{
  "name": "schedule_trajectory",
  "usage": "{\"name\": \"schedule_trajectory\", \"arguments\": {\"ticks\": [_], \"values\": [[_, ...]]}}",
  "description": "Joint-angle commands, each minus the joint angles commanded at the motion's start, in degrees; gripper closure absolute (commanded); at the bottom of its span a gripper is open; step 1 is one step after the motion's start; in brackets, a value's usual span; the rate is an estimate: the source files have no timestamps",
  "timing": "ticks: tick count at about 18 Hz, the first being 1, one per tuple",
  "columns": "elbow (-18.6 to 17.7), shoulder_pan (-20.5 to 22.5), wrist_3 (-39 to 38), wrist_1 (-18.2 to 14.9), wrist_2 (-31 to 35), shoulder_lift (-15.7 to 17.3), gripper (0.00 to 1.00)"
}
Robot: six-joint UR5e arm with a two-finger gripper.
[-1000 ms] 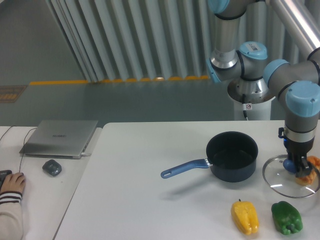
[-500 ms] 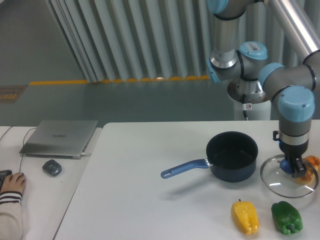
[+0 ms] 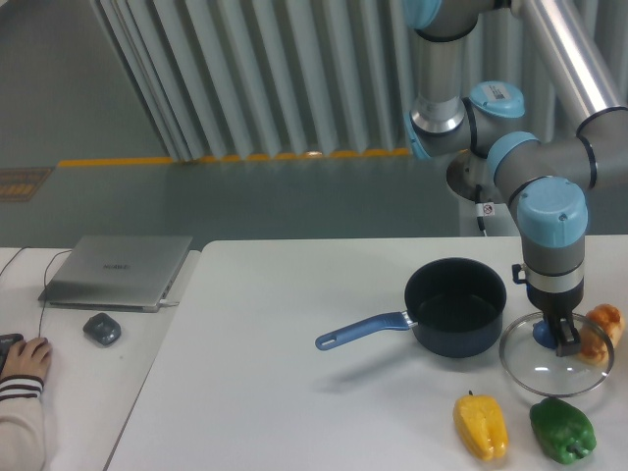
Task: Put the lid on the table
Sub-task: 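Lower the glass lid flat onto the table beside the saucepan, then open the gripper, release the blue knob and raise the gripper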
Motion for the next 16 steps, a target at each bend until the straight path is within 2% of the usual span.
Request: {"name": "schedule_trajectory", "arguments": {"ticks": [1, 4, 5, 11, 13, 16], "values": [[0.0, 0.0, -0.2, 0.1, 0.0, 0.0, 0.28], [-0.1, -0.2, -0.9, 0.4, 0.5, -0.1, 0.24], [-0.1, -0.6, -0.9, 0.7, 1.0, -0.1, 0.19], [-0.2, -1.5, -1.9, 1.6, 1.3, -0.3, 0.15], [0.0, -1.6, -1.9, 1.6, 1.1, -0.3, 0.00], [0.3, -1.8, -2.5, 2.6, -0.6, 0.5, 0.00]]}}
